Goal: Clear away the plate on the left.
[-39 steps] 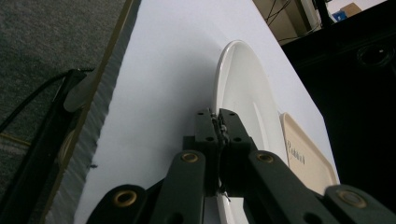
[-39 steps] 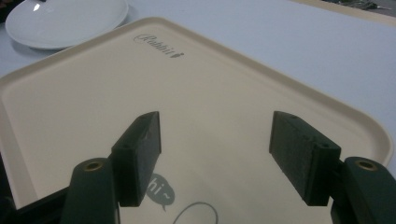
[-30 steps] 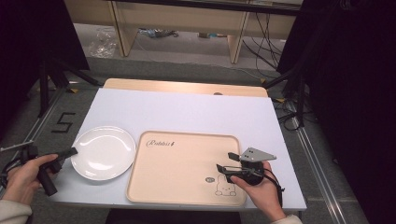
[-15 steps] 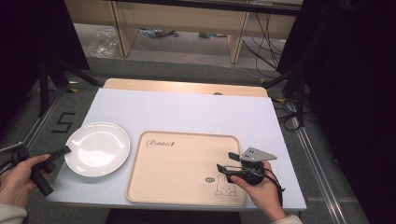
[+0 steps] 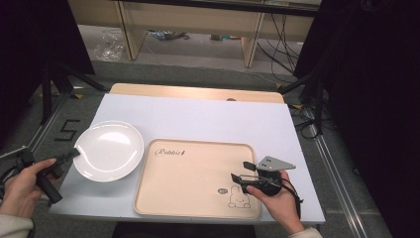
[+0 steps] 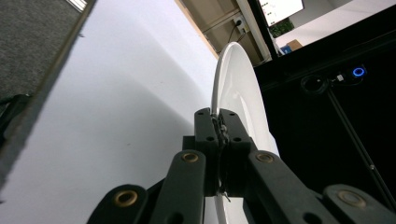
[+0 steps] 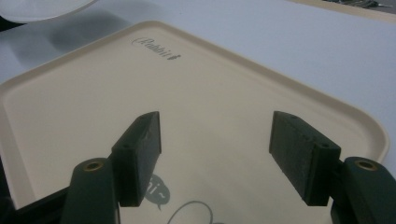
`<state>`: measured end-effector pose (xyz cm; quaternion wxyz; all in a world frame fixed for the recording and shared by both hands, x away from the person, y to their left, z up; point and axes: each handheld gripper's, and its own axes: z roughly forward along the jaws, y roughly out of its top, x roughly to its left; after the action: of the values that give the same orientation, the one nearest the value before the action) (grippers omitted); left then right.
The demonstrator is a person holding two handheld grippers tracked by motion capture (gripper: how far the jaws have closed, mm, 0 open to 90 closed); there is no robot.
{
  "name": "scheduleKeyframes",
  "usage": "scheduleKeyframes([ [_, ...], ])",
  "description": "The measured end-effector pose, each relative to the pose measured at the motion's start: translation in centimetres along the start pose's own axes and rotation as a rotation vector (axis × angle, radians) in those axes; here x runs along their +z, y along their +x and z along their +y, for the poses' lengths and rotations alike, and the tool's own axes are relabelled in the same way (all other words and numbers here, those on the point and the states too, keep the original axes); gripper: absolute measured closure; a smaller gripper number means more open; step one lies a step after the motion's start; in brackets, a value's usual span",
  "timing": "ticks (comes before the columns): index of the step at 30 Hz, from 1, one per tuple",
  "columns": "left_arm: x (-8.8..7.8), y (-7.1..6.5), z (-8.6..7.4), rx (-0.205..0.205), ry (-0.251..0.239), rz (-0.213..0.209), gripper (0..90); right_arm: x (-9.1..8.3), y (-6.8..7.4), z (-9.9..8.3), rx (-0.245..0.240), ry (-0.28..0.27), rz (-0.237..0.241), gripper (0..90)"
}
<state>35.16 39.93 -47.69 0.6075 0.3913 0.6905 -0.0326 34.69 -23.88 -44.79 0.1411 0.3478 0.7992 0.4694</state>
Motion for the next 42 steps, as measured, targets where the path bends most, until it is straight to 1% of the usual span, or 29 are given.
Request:
scheduleKeyframes([
  [1,0.1,-0.1,0.0,0.003,0.002,-0.004,87.1,0.0,0.0,0.0,-0.01,-0.001,-0.003,34.9],
  [3,0.3,-0.4,-0.1,0.003,0.007,-0.014,87.2,-0.2,-0.1,-0.1,-0.015,-0.016,-0.033,34.9],
  [4,0.5,-0.5,-0.2,0.004,0.011,-0.02,87.2,-0.2,0.1,-0.1,0.013,-0.005,-0.027,34.9],
  [6,0.8,-0.8,-0.3,0.014,0.019,-0.028,87.2,-0.3,0.2,-0.1,0.015,0.003,-0.034,34.9],
  [7,0.9,-0.9,-0.3,0.026,0.026,-0.029,87.1,-0.3,0.1,-0.1,0.007,0.0,-0.013,34.9],
  [8,1.0,-1.0,-0.4,0.036,0.031,-0.031,87.1,-0.3,0.1,0.0,-0.011,-0.007,-0.029,34.9],
  [9,1.1,-1.1,-0.5,0.034,0.031,-0.035,87.1,-0.3,0.1,0.0,-0.016,-0.009,-0.031,34.9],
  [12,1.3,-1.5,-0.6,0.041,0.039,-0.045,87.2,-0.3,0.3,0.0,-0.003,0.002,-0.03,34.9],
  [14,1.4,-1.7,-0.7,0.046,0.043,-0.05,87.1,-0.3,0.4,0.1,-0.021,-0.004,-0.053,34.9],
  [15,1.4,-1.8,-0.8,0.048,0.045,-0.051,87.1,-0.3,0.4,0.1,-0.024,-0.006,-0.053,34.9],
  [17,1.5,-1.9,-0.9,0.051,0.047,-0.052,87.2,-0.3,0.4,0.1,-0.023,-0.007,-0.053,34.9],
  [18,1.6,-2.0,-0.9,0.051,0.05,-0.051,87.2,-0.4,0.6,0.0,-0.001,0.0,-0.051,34.9],
  [19,1.7,-2.1,-1.0,0.05,0.051,-0.051,87.2,-0.4,0.4,0.0,-0.012,-0.003,-0.041,34.9],
  [20,1.8,-2.1,-1.0,0.049,0.052,-0.05,87.1,-0.4,0.4,0.0,-0.006,-0.001,-0.036,34.9],
  [21,1.8,-2.2,-1.0,0.047,0.053,-0.048,87.1,-0.5,0.4,0.0,-0.002,0.0,-0.041,34.9],
  [22,1.9,-2.2,-1.1,0.049,0.053,-0.05,87.1,-0.5,0.3,0.0,-0.015,-0.005,-0.051,34.9],
  [25,2.1,-2.4,-1.1,0.046,0.053,-0.055,87.1,-0.5,0.3,-0.1,-0.01,-0.006,-0.054,35.0],
  [26,2.1,-2.4,-1.2,0.049,0.055,-0.055,87.1,-0.6,0.4,-0.1,0.013,0.003,-0.05,35.0],
  [28,2.3,-2.5,-1.2,0.053,0.059,-0.06,87.1,-0.6,0.5,-0.2,0.015,0.004,-0.05,35.0],
  [29,2.4,-2.5,-1.2,0.054,0.061,-0.062,87.1,-0.6,0.3,-0.2,0.004,0.0,-0.036,35.0],
  [30,2.5,-2.5,-1.2,0.055,0.064,-0.064,87.1,-0.7,0.3,-0.2,-0.009,-0.008,-0.057,35.0],
  [31,2.6,-2.6,-1.2,0.059,0.067,-0.067,87.1,-0.8,0.4,-0.3,0.011,-0.001,-0.057,35.0],
  [32,2.7,-2.7,-1.2,0.062,0.071,-0.068,87.1,-0.8,0.2,-0.3,-0.001,-0.003,-0.047,35.0],
  [33,2.8,-2.7,-1.3,0.064,0.074,-0.068,87.1,-0.8,0.2,-0.3,-0.001,-0.003,-0.047,35.0],
  [34,2.9,-2.8,-1.3,0.061,0.073,-0.072,87.1,-0.9,0.2,-0.3,-0.007,-0.009,-0.066,35.0],
  [39,3.3,-3.1,-1.5,0.065,0.081,-0.08,87.1,-0.7,0.0,-0.4,-0.003,-0.011,-0.06,35.0],
  [40,3.4,-3.3,-1.5,0.056,0.078,-0.081,87.1,-0.8,0.0,-0.4,0.006,-0.002,-0.058,35.0],
  [41,3.5,-3.3,-1.6,0.057,0.08,-0.082,87.1,-0.9,-0.1,-0.4,-0.011,-0.006,-0.081,35.0],
  [42,3.5,-3.4,-1.6,0.058,0.081,-0.083,87.1,-0.8,-0.1,-0.4,-0.008,-0.013,-0.074,35.0],
])
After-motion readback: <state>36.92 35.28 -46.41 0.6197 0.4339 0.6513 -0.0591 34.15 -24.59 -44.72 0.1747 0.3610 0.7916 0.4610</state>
